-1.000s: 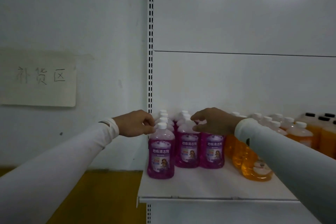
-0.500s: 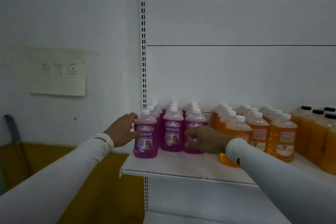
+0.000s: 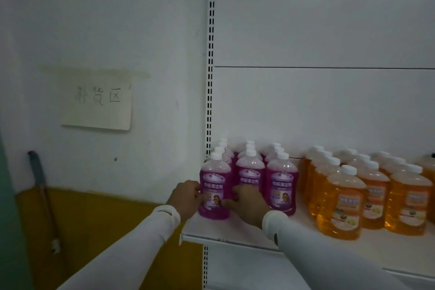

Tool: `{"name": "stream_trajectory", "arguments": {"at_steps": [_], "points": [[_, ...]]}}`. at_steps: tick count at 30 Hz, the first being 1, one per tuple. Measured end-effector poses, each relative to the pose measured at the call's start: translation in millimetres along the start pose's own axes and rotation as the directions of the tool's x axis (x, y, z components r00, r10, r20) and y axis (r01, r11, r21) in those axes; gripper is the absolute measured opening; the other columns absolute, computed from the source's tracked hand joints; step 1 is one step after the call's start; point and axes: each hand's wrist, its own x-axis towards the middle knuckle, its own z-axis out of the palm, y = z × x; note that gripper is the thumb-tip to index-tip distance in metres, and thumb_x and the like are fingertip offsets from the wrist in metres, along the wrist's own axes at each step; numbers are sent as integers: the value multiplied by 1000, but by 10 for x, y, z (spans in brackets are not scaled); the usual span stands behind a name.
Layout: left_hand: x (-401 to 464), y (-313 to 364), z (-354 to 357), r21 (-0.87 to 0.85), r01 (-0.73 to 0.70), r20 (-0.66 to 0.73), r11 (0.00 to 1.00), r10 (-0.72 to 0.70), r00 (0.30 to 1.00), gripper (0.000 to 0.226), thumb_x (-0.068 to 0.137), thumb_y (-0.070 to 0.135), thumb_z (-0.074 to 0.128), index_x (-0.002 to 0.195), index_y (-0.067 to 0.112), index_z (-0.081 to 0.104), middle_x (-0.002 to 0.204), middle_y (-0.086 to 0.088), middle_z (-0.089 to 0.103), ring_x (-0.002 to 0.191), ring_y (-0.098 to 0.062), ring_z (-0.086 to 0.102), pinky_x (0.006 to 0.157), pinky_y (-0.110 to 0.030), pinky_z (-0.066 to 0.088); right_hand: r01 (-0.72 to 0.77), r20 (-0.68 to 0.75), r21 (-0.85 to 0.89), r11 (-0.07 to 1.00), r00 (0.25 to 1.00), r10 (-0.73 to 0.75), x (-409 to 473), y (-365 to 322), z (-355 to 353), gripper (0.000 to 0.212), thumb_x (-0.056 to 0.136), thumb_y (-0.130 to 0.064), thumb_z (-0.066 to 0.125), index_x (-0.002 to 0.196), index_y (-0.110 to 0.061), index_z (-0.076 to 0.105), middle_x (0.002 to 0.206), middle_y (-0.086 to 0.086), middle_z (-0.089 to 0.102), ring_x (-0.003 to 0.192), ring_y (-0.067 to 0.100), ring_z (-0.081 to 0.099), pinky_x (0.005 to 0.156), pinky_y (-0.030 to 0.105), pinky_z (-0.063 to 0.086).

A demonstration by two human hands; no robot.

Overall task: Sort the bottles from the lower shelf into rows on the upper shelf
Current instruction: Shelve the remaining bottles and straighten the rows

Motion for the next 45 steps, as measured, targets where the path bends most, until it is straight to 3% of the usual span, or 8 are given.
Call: {"name": "stream_trajectory", "arguments": {"at_steps": [3,10,19,22,28,36,42,45], "points": [[68,-63,7,3,-37,13,999,37,999,14,88,29,67,79,20,59,75,1,62,72,-18,60,67,-23,42,-50,-25,-18,999,998,49,70,4,37,29,91,-28,66,69,-22,49,69,-10,51,75,15,53,71,23,37],[80,-168,-6,29,-93,44,995,91,995,20,89,31,65,95,12,66,83,-2,66,75,-17,62,66,-23,42,-56,-38,3,998,998,56,-1,-6,66,18,88,-32,68,88,-16,63,88,-1,65,83,18,60,76,25,43],[-235,21,-43,56,-218,119,974,210,970,32,86,41,66,79,10,71,76,-2,70,70,-17,67,70,-32,55,-58,-165,36,998,984,64,-321,103,-148,27,87,-35,68,97,-10,67,94,6,71,90,24,67,88,40,54],[-311,234,115,1,-288,157,957,285,946,23,85,39,69,77,17,66,73,2,67,70,-14,63,68,-25,49,-94,-171,56,994,980,102,-453,210,-282,26,91,-33,66,109,-15,68,104,1,72,95,19,66,90,33,52],[-318,605,491,9,-337,185,942,329,926,36,88,39,65,114,14,63,108,-1,65,90,-12,59,84,-25,48,-149,-168,7,989,974,148,-634,578,-513,17,91,-34,66,100,-21,69,98,-4,71,91,17,65,89,36,54],[-152,1030,812,-18,-226,101,974,227,969,33,85,33,68,108,10,61,109,-6,66,101,-25,62,90,-36,50,-150,-130,103,983,978,163,-765,977,-927,35,94,-34,63,124,-16,59,118,0,65,102,15,59,88,28,44],[-240,1011,930,-79,-121,-49,989,118,992,43,85,21,69,124,7,57,120,-13,61,111,-29,58,97,-34,45,34,-106,148,988,994,-18,-682,883,-661,28,91,-38,61,112,-19,65,108,-2,71,98,15,65,93,39,54],[-270,971,890,-135,-105,-52,985,99,994,43,86,19,68,126,8,56,121,-13,61,113,-29,58,98,-37,46,80,-66,135,988,995,-71,-539,794,-517,31,91,-34,62,118,-19,63,116,-4,69,103,12,63,95,30,48]]}}
